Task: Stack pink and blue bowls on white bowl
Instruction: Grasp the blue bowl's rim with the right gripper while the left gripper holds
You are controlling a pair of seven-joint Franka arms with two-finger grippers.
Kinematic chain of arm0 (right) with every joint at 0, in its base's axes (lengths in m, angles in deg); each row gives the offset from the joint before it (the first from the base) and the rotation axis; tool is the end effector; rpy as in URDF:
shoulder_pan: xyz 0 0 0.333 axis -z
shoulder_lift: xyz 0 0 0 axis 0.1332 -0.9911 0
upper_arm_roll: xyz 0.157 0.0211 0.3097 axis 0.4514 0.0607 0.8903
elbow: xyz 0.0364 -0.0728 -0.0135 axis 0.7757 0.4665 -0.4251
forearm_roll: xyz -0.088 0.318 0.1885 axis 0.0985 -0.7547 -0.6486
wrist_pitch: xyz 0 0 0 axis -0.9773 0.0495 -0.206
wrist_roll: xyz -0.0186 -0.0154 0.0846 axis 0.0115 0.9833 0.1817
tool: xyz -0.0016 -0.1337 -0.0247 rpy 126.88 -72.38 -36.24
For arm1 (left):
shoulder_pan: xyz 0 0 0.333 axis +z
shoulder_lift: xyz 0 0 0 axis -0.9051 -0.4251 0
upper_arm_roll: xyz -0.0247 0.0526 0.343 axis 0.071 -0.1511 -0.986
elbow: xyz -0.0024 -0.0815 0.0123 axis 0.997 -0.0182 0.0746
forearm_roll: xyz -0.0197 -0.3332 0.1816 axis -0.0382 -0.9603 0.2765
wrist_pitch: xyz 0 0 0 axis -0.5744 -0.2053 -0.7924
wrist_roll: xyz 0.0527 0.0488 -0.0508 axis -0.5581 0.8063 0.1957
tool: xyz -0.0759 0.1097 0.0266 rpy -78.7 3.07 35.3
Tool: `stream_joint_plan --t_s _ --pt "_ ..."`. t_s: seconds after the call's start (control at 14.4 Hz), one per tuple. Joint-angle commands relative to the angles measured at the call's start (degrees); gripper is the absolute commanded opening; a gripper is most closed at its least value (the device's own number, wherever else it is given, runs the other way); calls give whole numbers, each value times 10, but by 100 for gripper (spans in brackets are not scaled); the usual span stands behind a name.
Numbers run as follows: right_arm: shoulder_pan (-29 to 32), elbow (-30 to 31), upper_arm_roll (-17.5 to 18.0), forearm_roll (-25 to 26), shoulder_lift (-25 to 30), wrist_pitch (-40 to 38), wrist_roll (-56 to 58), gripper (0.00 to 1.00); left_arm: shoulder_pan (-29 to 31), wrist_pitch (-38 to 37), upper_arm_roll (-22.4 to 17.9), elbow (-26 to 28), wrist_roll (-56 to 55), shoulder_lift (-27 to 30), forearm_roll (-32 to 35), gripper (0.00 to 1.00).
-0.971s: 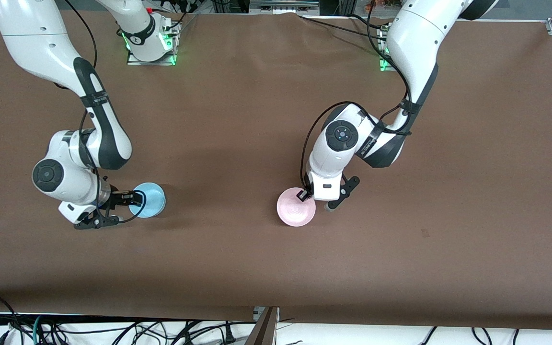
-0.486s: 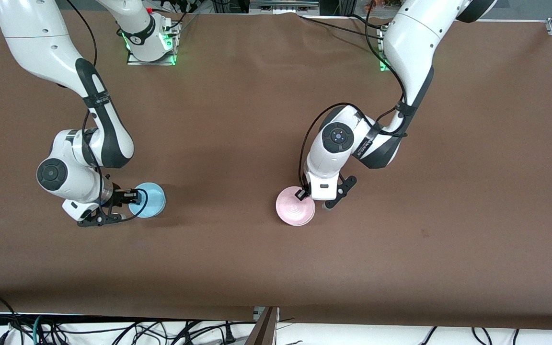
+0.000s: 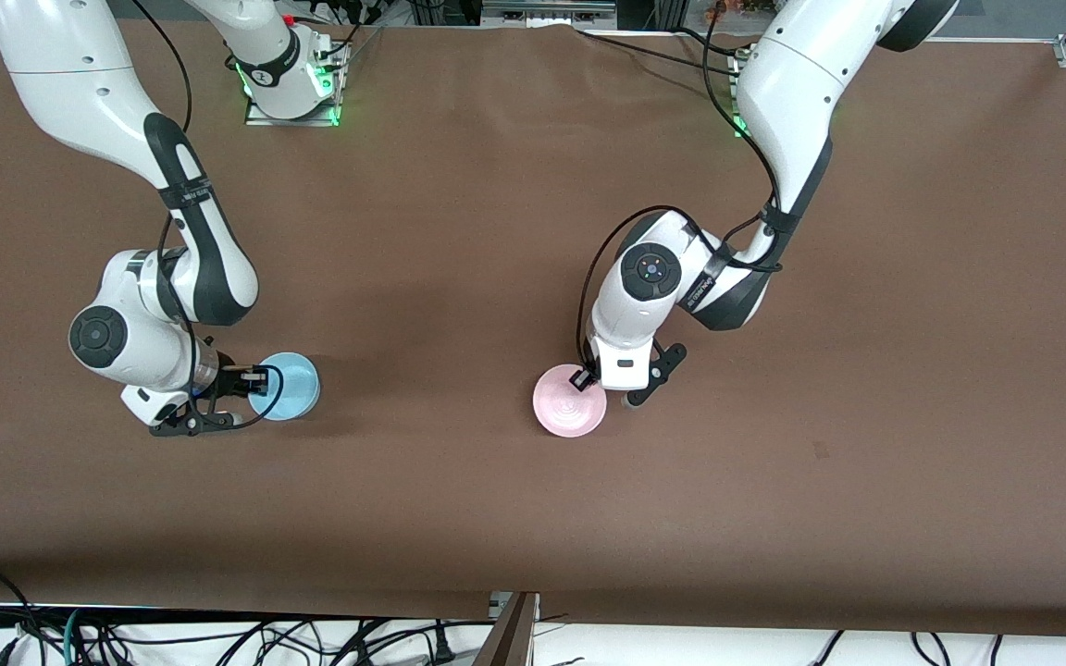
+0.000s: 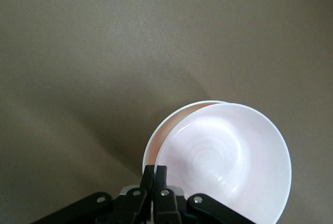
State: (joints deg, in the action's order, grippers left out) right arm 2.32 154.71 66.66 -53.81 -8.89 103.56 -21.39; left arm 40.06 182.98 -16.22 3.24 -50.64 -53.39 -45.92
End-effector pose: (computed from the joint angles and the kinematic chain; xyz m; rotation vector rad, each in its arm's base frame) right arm 0.6708 0.0405 0.2180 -3.1100 -0.1483 0.0436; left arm 0.6252 -0.4056 0.2383 2.7242 1.2218 0.0437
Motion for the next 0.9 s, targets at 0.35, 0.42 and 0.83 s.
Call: stream_joint_plan --t_s 0.35,0.42,0.83 --pt "6 -7 0 -29 12 -25 6 0 -9 8 -6 -14 -34 -16 41 0" --pt "6 -25 0 -44 12 -45 6 0 -9 8 -6 -14 -34 -16 41 0" --pt "2 -113 -1 -64 -1 -140 -37 0 -9 8 -6 -16 -34 -15 41 32"
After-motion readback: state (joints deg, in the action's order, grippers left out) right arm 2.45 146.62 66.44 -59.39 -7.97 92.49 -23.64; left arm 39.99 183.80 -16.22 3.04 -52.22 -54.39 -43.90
